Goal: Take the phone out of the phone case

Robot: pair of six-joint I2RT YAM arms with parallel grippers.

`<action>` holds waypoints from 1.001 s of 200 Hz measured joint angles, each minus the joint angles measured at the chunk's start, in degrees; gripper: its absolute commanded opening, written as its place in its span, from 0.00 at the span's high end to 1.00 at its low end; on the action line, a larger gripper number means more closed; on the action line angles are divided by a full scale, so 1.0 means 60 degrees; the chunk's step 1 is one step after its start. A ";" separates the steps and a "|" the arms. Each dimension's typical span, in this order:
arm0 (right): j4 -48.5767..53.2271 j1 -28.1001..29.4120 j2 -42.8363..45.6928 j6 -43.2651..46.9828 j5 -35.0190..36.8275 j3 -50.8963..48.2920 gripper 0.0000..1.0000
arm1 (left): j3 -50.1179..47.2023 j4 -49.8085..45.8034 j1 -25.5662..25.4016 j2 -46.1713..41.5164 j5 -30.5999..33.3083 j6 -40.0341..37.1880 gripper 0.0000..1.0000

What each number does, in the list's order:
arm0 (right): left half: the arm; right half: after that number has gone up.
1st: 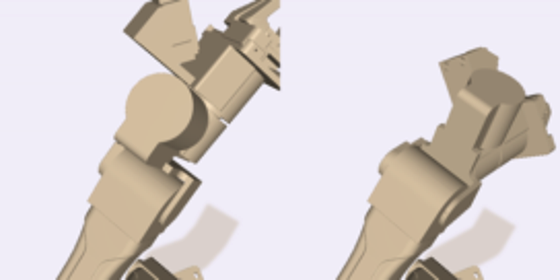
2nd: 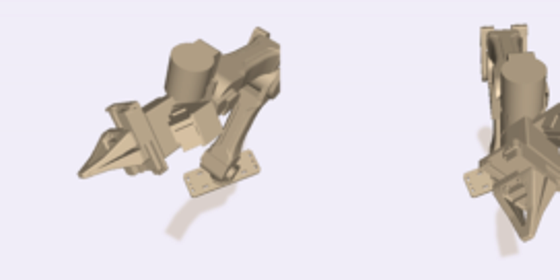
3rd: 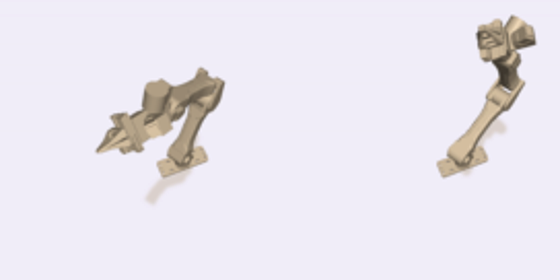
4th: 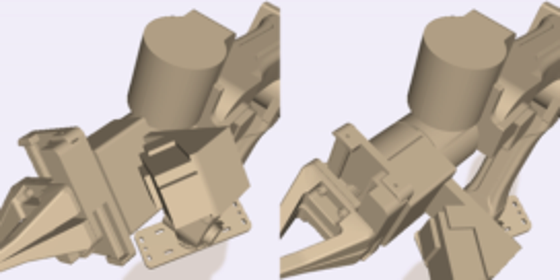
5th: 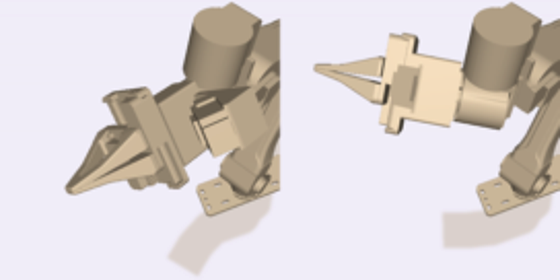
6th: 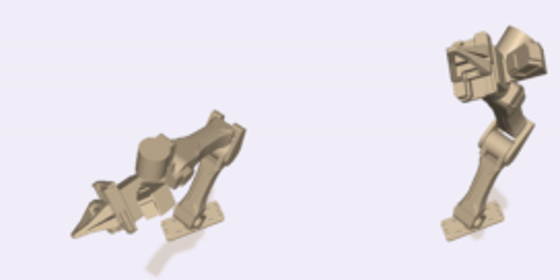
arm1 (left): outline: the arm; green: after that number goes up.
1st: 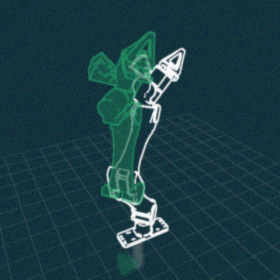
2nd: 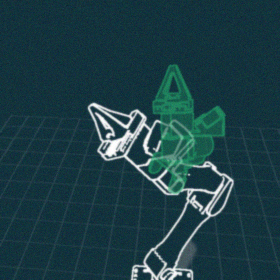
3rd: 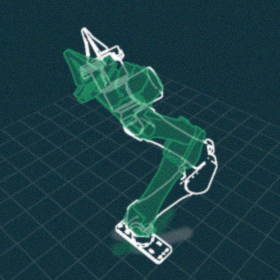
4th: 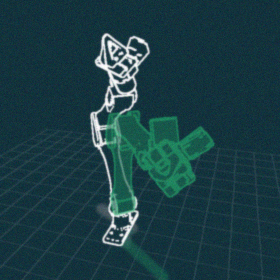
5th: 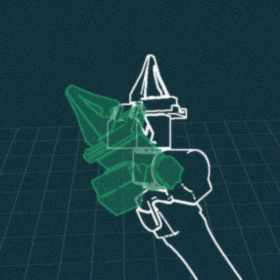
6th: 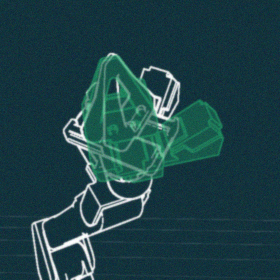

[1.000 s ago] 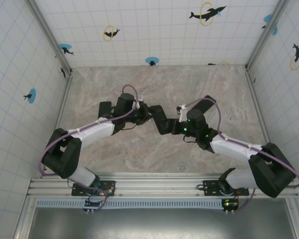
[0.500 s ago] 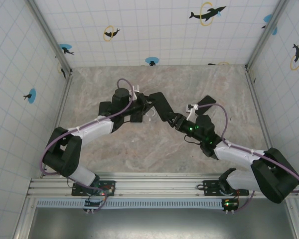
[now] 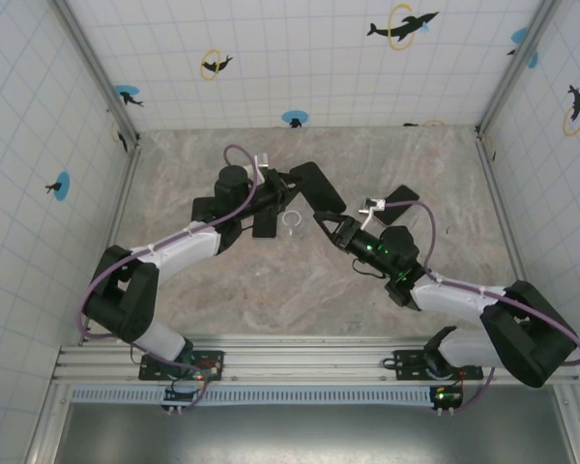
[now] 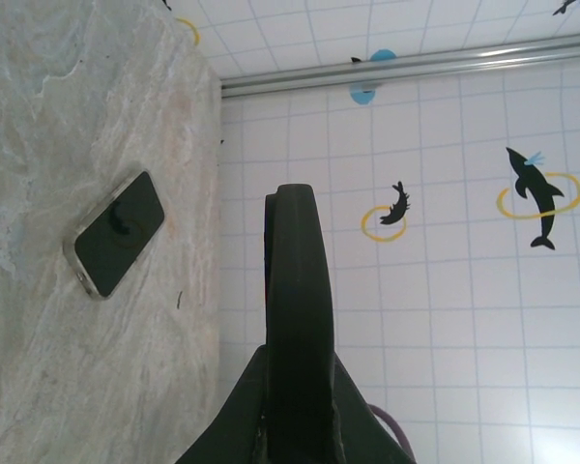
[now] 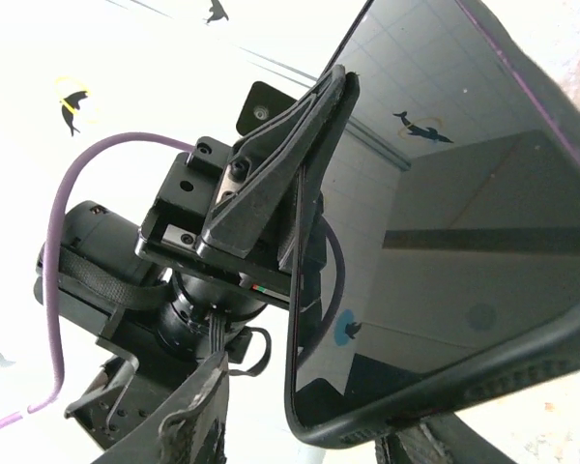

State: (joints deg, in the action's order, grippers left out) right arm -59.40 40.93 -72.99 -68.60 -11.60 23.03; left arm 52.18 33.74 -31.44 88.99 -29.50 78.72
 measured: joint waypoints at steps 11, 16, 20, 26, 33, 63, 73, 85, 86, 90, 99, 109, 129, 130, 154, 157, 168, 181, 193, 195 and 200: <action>-0.0138 0.0022 -0.0069 -0.0044 0.0025 0.0000 0.66 | 0.0000 0.0044 0.0000 0.0004 0.0025 0.0058 0.96; -0.0208 0.0025 -0.0095 -0.0058 0.0036 0.0000 0.67 | 0.0000 0.0076 0.0004 0.0004 0.0025 0.0087 0.96; -0.0244 0.0040 -0.0102 -0.0109 0.0055 0.0000 0.68 | 0.0000 0.0102 0.0000 0.0004 0.0025 0.0135 0.96; -0.0288 0.0058 -0.0106 -0.0124 0.0076 0.0000 0.71 | 0.0000 0.0127 0.0004 0.0000 0.0029 0.0153 0.96; -0.0339 0.0066 -0.0113 -0.0160 0.0109 0.0000 0.72 | 0.0000 0.0175 0.0011 0.0000 0.0029 0.0186 0.96; -0.0459 0.0080 -0.0146 -0.0200 0.0204 -0.0004 0.77 | -0.0018 0.0328 0.0025 0.0000 0.0073 0.0339 0.97; -0.0484 0.0084 -0.0168 -0.0226 0.0219 -0.0004 0.79 | -0.0051 0.0397 0.0044 -0.0004 0.0073 0.0408 0.97; -0.0492 0.0080 -0.0182 -0.0229 0.0222 0.0000 0.81 | -0.0124 0.0517 0.0062 -0.0015 0.0076 0.0484 0.97; -0.0495 0.0080 -0.0182 -0.0251 0.0222 0.0000 0.81 | -0.0135 0.0535 0.0062 -0.0018 0.0076 0.0503 0.97; -0.0492 0.0084 -0.0182 -0.0237 0.0222 -0.0004 0.82 | -0.0153 0.0550 0.0062 -0.0022 0.0091 0.0525 0.97; -0.0521 0.0080 -0.0182 -0.0266 0.0215 -0.0004 0.83 | -0.0186 0.0627 0.0062 -0.0025 0.0102 0.0641 0.98; -0.0597 0.0080 -0.0182 -0.0295 0.0215 -0.0004 0.84 | -0.0204 0.0710 0.0062 -0.0029 0.0120 0.0699 0.99; -0.0863 0.0076 -0.0226 -0.0415 0.0168 -0.0004 0.86 | -0.0295 0.0882 0.0062 -0.0120 0.0175 0.0903 0.99; -0.0871 0.0076 -0.0229 -0.0415 0.0164 -0.0004 0.86 | -0.0302 0.0892 0.0062 -0.0127 0.0178 0.0911 0.99; -0.1217 0.0055 -0.0386 -0.0437 0.0025 -0.0004 0.88 | -0.0448 0.1115 0.0062 -0.0229 0.0277 0.1133 1.00; -0.1257 0.0051 -0.0404 -0.0437 0.0011 -0.0004 0.89 | -0.0474 0.1147 0.0062 -0.0237 0.0288 0.1188 1.00; -0.1373 0.0044 -0.0463 -0.0426 -0.0044 -0.0004 0.90 | -0.0572 0.1271 0.0062 -0.0270 0.0342 0.1395 1.00; -0.1424 0.0036 -0.0477 -0.0317 -0.0087 -0.0004 0.91 | -0.0645 0.1351 0.0062 -0.0317 0.0379 0.1636 1.00; -0.1428 0.0015 -0.0470 -0.0098 -0.0120 -0.0004 0.92 | -0.0645 0.1388 0.0062 -0.0328 0.0393 0.1785 1.00; -0.1428 0.0007 -0.0470 -0.0076 -0.0117 -0.0004 0.92 | -0.0645 0.1388 0.0062 -0.0331 0.0393 0.1800 1.00; -0.1435 -0.0011 -0.0466 0.0033 -0.0149 -0.0004 0.92 | -0.0645 0.1388 0.0062 -0.0335 0.0397 0.1869 1.00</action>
State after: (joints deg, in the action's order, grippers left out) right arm -68.01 40.86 -75.79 -68.40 -12.49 23.00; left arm 48.31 42.06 -31.07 86.98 -27.11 89.93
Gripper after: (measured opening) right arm 0.133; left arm 0.120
